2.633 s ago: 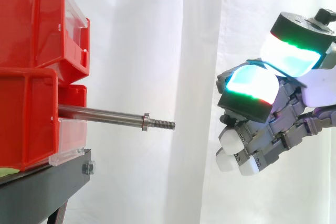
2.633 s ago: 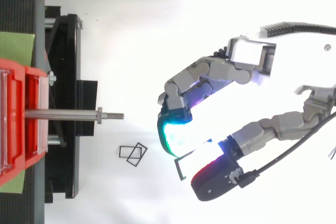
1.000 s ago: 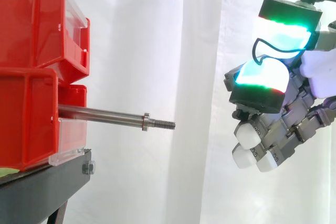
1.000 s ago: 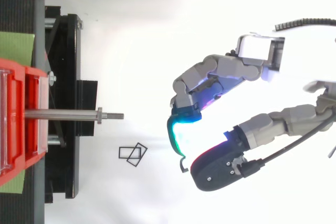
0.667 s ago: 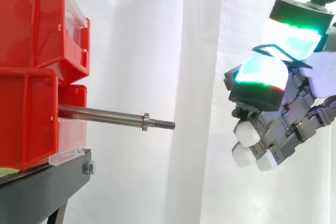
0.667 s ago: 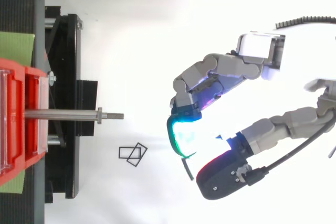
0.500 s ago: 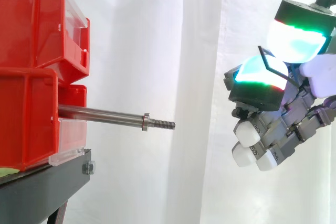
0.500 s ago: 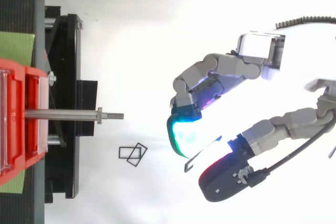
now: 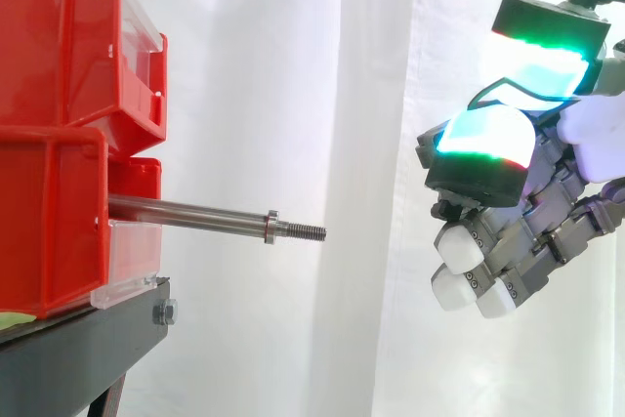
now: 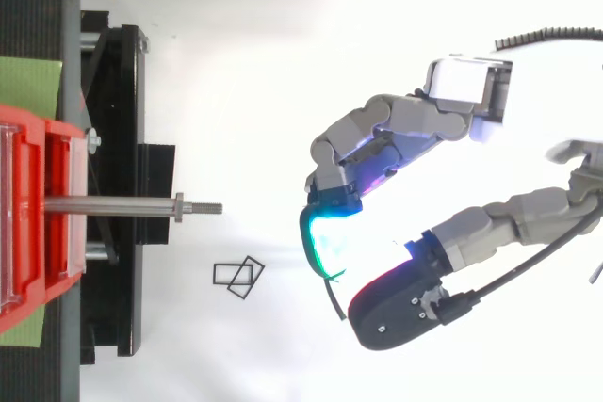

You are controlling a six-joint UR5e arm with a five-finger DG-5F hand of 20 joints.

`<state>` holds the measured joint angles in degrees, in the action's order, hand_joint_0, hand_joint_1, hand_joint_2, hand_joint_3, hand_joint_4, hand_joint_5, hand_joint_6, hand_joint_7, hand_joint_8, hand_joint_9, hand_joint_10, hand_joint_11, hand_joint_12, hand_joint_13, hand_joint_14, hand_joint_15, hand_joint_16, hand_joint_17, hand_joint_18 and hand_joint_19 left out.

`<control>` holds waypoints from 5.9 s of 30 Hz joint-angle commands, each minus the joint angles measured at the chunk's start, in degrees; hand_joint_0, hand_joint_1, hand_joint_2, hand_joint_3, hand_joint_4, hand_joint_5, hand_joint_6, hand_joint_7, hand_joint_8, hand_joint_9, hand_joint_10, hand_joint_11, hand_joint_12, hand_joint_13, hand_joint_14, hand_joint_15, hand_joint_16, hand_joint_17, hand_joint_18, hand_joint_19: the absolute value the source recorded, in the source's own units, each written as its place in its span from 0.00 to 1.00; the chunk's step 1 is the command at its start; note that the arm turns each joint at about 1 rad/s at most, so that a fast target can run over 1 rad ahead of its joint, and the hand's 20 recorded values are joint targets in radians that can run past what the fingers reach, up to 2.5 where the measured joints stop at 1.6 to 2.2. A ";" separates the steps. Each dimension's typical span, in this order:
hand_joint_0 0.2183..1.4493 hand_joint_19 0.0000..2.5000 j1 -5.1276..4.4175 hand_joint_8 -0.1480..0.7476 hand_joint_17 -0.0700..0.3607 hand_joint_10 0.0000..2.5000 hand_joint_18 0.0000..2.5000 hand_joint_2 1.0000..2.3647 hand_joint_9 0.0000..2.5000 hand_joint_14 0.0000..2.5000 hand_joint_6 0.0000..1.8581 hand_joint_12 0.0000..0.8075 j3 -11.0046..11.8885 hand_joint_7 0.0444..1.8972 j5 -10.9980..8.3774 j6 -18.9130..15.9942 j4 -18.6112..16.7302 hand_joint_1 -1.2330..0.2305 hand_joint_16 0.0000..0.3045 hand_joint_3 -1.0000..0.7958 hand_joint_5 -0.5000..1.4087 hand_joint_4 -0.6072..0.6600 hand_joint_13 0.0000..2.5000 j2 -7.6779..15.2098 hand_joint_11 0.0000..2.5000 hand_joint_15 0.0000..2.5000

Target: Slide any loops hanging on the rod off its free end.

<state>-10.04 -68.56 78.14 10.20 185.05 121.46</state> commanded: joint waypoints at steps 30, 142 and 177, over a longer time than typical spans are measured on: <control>0.32 0.05 0.11 0.42 0.35 0.00 0.21 0.00 0.30 0.00 0.45 0.27 0.09 0.62 0.00 0.09 1.46 0.34 0.12 0.28 0.16 0.55 0.25 -1.05 0.04 0.00; 0.35 0.03 -0.33 0.45 0.34 0.00 0.18 0.00 0.33 0.00 0.45 0.24 0.09 0.63 -0.09 0.79 1.02 0.39 0.11 0.28 0.16 0.55 0.23 -0.96 0.01 0.00; 0.35 0.01 -0.24 0.43 0.34 0.00 0.13 0.00 0.32 0.00 0.47 0.27 0.09 0.63 -0.09 0.79 1.02 0.48 0.11 0.29 0.15 0.55 0.21 -0.96 0.01 0.00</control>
<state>-10.27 -68.46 78.01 10.94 186.10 120.47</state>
